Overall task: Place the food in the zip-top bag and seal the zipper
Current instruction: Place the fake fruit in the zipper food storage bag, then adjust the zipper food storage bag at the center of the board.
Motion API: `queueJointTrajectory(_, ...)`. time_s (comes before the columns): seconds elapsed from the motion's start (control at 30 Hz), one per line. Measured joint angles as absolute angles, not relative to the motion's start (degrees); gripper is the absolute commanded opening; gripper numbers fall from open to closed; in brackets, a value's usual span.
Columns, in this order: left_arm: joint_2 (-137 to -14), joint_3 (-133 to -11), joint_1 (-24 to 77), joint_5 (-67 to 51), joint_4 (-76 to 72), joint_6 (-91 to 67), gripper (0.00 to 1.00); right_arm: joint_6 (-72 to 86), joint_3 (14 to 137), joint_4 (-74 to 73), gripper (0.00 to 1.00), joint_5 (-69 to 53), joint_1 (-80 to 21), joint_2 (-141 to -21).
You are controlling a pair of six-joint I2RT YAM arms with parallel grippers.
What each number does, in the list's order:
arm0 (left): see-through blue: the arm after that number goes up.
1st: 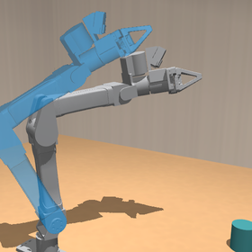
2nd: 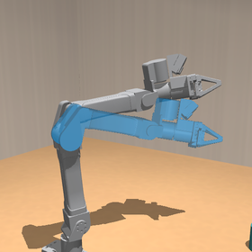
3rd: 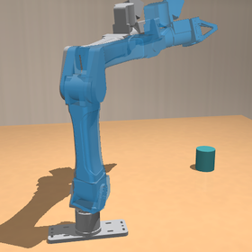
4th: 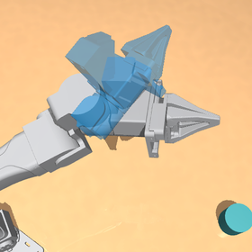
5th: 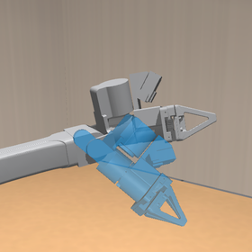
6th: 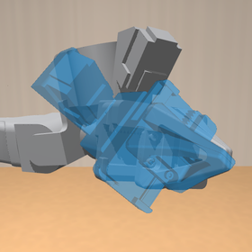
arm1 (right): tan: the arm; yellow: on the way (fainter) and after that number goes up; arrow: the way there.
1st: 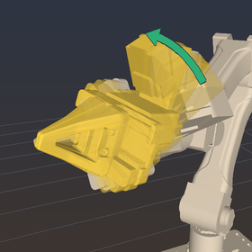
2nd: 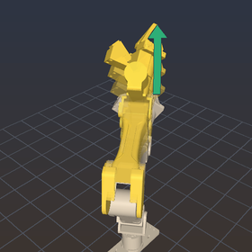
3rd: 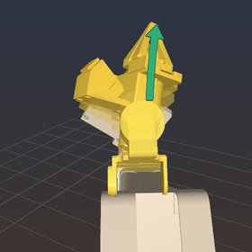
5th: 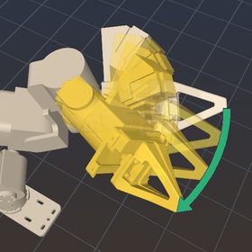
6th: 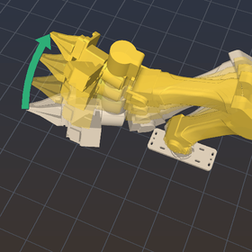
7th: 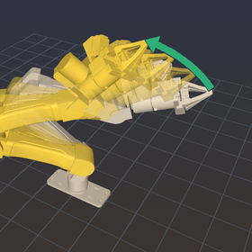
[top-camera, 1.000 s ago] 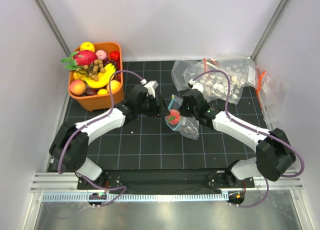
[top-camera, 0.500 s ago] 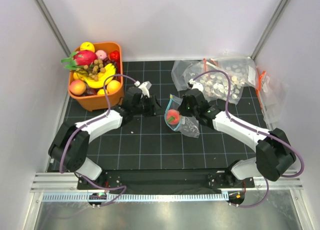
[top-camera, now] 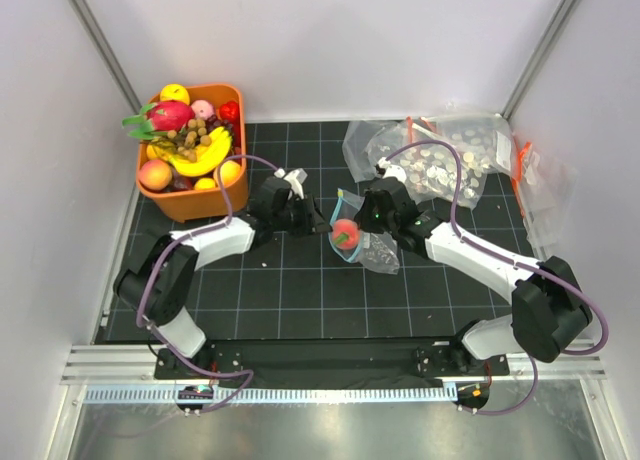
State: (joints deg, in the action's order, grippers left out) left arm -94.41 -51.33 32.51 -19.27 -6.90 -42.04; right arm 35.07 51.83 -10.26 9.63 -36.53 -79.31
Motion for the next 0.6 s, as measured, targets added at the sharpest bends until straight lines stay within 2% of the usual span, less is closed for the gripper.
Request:
queueJointTrajectory(0.03, -94.63, -51.37, 32.51, -19.33, -7.20, -42.11, 0.40, 35.09, 51.83, -10.26, 0.01, 9.56, -36.53, -79.31)
queueJointTrajectory(0.13, -95.64, -51.48, 32.56, -19.62, -8.01, -42.81, 0.30, 35.22, 51.83, -10.26, 0.01, 9.32, -36.53, -79.31)
queueJointTrajectory(0.23, -96.82, -51.77, 32.64, -20.14, -8.47, -43.42, 0.15, 35.51, 51.83, -10.26, 0.01, 9.15, -36.53, -79.31)
queueJointTrajectory(0.27, -97.17, -51.94, 32.71, -20.34, -8.58, -43.46, 0.03, 35.57, 51.83, -10.26, 0.01, 9.06, -36.53, -79.31)
queueJointTrajectory(0.3, -97.45, -52.18, 32.80, -20.60, -8.62, -43.55, 0.00, 35.70, 51.83, -10.26, 0.01, 9.02, -36.53, -79.31)
queueJointTrajectory(0.6, -96.53, -54.92, 33.10, -20.25, -4.60, -41.28, 0.00, 35.03, 51.94, -11.05, 0.01, 10.17, -36.49, -79.31)
